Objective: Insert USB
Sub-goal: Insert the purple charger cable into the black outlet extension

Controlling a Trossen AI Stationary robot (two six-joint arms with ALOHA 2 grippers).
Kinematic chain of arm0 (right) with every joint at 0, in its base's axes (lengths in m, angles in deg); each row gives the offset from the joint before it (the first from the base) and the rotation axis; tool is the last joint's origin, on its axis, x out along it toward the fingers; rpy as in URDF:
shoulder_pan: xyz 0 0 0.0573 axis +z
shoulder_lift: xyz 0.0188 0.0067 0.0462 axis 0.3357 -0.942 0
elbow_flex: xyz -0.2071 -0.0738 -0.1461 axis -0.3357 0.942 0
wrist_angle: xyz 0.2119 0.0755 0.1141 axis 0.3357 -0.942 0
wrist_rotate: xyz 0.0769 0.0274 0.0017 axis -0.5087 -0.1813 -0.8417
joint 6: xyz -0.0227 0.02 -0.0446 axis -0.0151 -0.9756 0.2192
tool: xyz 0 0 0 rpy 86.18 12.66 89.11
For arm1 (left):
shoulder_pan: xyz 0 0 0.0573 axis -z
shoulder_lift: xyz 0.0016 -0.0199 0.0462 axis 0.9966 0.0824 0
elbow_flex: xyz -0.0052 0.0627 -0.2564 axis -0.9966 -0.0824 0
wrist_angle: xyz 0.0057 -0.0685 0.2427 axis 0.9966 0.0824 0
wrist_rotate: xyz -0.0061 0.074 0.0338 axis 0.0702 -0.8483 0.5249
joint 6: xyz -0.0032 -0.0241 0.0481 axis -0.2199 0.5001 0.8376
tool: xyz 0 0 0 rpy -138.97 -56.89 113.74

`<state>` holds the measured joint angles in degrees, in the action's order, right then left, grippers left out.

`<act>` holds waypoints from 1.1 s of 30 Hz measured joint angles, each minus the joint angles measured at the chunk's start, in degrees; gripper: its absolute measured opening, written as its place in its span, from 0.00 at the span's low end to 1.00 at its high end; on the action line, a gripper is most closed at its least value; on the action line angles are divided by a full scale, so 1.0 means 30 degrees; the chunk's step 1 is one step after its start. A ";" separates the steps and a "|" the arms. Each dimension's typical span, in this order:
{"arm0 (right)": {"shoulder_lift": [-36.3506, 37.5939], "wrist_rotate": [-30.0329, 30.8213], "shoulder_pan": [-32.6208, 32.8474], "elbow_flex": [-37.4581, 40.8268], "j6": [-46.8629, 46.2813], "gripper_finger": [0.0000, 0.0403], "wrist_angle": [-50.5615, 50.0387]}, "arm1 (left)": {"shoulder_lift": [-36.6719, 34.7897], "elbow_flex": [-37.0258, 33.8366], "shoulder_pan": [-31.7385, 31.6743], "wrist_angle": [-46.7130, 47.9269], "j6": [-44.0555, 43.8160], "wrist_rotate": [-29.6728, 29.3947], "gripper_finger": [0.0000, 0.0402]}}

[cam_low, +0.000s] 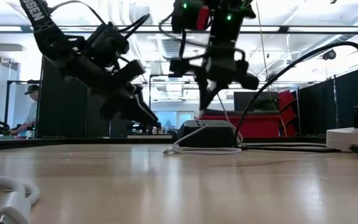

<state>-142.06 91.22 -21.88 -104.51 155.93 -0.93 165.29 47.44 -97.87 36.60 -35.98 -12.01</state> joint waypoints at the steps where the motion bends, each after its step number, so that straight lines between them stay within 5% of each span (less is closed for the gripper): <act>1: -0.0116 0.0227 0.0000 0.0018 -0.0001 0.00 -0.0093 | -0.0053 -0.0052 -0.0001 0.0004 -0.0114 0.0067 0.26; 33: -0.1018 0.0124 -0.0014 -0.0554 -0.0484 0.00 -0.0012 | -0.0617 -0.0212 0.0021 -0.0111 -0.0743 0.0429 0.26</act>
<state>-145.12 91.60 -21.92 -106.17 154.48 -0.97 163.44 46.80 -97.81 36.27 -38.21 -10.72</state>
